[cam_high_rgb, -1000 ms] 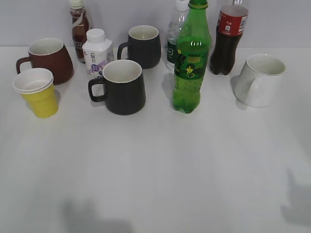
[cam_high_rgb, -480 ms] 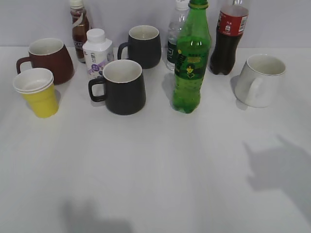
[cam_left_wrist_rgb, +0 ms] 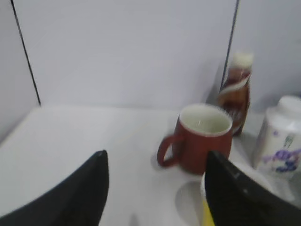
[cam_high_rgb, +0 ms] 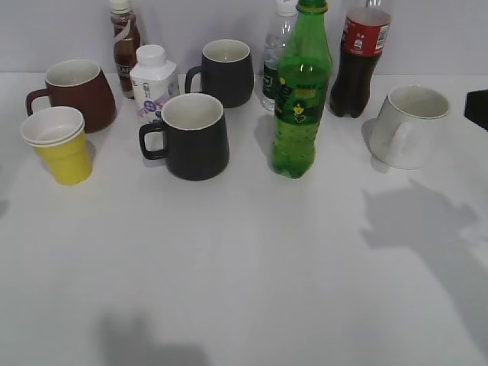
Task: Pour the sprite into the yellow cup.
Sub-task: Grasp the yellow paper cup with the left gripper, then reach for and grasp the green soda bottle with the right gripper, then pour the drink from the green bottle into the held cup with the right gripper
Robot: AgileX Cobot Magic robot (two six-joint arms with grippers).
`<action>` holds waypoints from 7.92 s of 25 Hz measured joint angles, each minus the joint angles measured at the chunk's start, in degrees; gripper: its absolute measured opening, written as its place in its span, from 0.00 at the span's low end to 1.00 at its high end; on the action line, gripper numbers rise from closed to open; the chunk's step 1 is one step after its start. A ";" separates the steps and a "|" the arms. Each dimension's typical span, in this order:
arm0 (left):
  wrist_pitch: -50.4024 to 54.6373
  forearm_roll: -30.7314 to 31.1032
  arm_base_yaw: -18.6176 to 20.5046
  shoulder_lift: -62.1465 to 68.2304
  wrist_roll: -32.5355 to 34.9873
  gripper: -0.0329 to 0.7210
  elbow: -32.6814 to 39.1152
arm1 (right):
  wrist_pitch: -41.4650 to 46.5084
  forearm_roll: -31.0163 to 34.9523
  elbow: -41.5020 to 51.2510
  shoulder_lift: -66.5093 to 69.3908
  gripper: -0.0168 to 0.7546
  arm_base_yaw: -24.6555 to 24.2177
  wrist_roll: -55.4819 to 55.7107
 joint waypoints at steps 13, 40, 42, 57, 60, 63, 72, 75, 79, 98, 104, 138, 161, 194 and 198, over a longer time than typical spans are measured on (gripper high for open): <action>-7.64 -5.20 -7.79 8.31 -0.04 0.69 11.29 | -15.63 0.10 0.00 16.07 0.78 8.30 0.00; -57.58 5.82 -12.64 63.01 -0.04 0.84 2.41 | -31.90 -0.14 -0.02 26.15 0.78 10.42 2.17; -57.78 5.71 -12.64 63.43 -0.04 0.84 0.70 | -31.95 -0.14 -0.02 26.15 0.78 10.42 2.83; -57.65 5.21 -12.64 70.45 -0.04 0.81 -9.96 | -32.29 -1.39 -0.02 26.15 0.78 10.42 3.48; -57.65 5.21 -12.64 70.45 -0.04 0.72 -10.31 | -32.29 -5.17 -0.02 26.15 0.78 10.42 6.39; -57.90 5.21 -12.64 70.45 -0.04 0.58 -10.31 | -32.29 -14.79 -0.02 26.15 0.78 10.42 13.54; -57.83 7.57 -12.64 65.84 -0.04 0.57 -4.81 | -41.96 -27.63 -0.06 35.29 0.79 10.42 22.41; -57.76 9.62 -12.69 62.44 -0.04 0.57 -1.82 | -47.85 -28.92 -0.15 40.46 0.80 10.42 23.43; -57.75 13.41 -12.75 58.11 -2.99 0.56 2.37 | -50.01 -29.37 -2.19 47.07 0.81 10.42 23.81; -57.80 39.61 -12.94 54.46 -10.84 0.55 5.07 | -53.59 -28.77 -17.46 62.85 0.81 10.42 23.85; -57.80 42.62 -12.94 54.41 -11.88 0.56 3.66 | -52.57 -28.82 -19.62 65.17 0.65 10.42 23.85; -56.64 43.98 -26.75 56.64 -12.28 0.56 -5.63 | -37.65 -44.04 -19.51 50.05 0.55 10.42 -15.05; -52.57 46.34 -28.26 56.76 -13.39 0.56 -7.26 | -35.27 -47.06 -19.51 49.98 0.55 10.42 -36.20; -48.92 53.27 -28.32 56.76 -15.94 0.56 -7.26 | -35.10 -43.30 -19.51 49.50 0.55 10.42 -52.45; -48.03 53.27 -28.32 56.76 -15.94 0.56 -7.26 | -35.10 -40.93 -19.51 49.50 0.55 10.42 -55.39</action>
